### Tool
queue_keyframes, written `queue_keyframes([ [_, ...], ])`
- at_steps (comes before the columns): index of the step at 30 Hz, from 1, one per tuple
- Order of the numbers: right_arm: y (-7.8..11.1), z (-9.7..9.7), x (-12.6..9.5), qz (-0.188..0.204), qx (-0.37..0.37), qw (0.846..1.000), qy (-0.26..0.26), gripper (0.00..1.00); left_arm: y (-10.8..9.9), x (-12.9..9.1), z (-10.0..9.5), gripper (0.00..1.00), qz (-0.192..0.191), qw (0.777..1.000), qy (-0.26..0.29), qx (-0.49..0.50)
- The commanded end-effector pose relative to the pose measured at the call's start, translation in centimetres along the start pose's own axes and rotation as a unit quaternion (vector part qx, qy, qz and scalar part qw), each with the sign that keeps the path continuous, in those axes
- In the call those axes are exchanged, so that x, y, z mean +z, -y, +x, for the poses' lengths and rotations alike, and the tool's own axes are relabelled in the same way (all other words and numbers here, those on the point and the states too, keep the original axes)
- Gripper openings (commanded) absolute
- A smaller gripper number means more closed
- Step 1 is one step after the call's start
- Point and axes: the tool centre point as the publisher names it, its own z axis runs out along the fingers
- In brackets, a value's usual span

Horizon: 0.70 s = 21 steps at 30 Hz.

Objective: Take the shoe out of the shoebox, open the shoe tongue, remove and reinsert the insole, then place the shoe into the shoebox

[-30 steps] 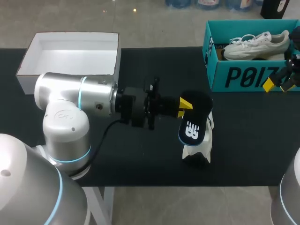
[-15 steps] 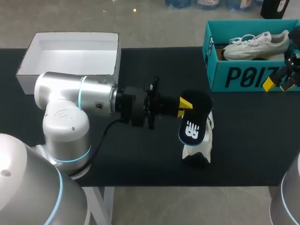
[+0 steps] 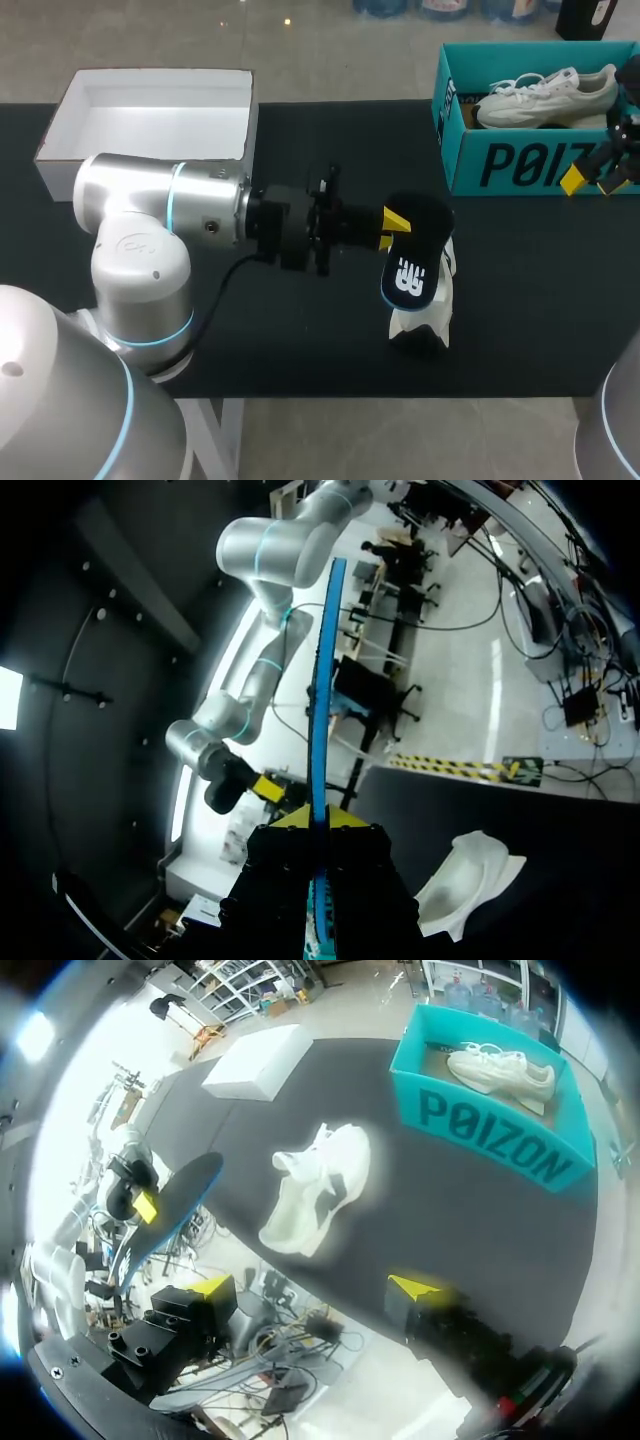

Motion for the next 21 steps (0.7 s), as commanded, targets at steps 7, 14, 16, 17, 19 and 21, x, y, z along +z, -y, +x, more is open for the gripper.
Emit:
queue_keyframes([
  [7, -0.1, -0.1, 0.0, 0.002, 0.000, 1.000, 0.000, 1.00, 0.2, 0.0, 1.5, 0.00, 0.022, 0.999, -0.018, -0.031],
  [14, -0.1, -0.1, 0.0, 0.002, 0.000, 1.000, 0.000, 1.00, 0.5, 0.0, 3.7, 0.00, 0.070, 0.992, -0.020, -0.100],
  [16, -0.1, -0.1, 0.0, 0.002, 0.000, 1.000, 0.000, 1.00, 0.4, 0.1, 4.3, 0.00, 0.080, 0.990, -0.032, -0.113],
  [17, -0.1, -0.1, 0.0, 0.002, 0.000, 1.000, 0.000, 1.00, 0.4, 0.1, 4.4, 0.00, 0.087, 0.988, -0.023, -0.125],
  [19, -0.1, -0.1, 0.0, 0.002, 0.000, 1.000, 0.000, 1.00, 0.4, 0.3, 4.9, 0.00, 0.102, 0.984, -0.028, -0.142],
  [21, -0.1, -0.1, 0.0, 0.002, 0.000, 1.000, 0.000, 1.00, 0.5, 0.6, 5.2, 0.00, 0.113, 0.981, -0.048, -0.149],
])
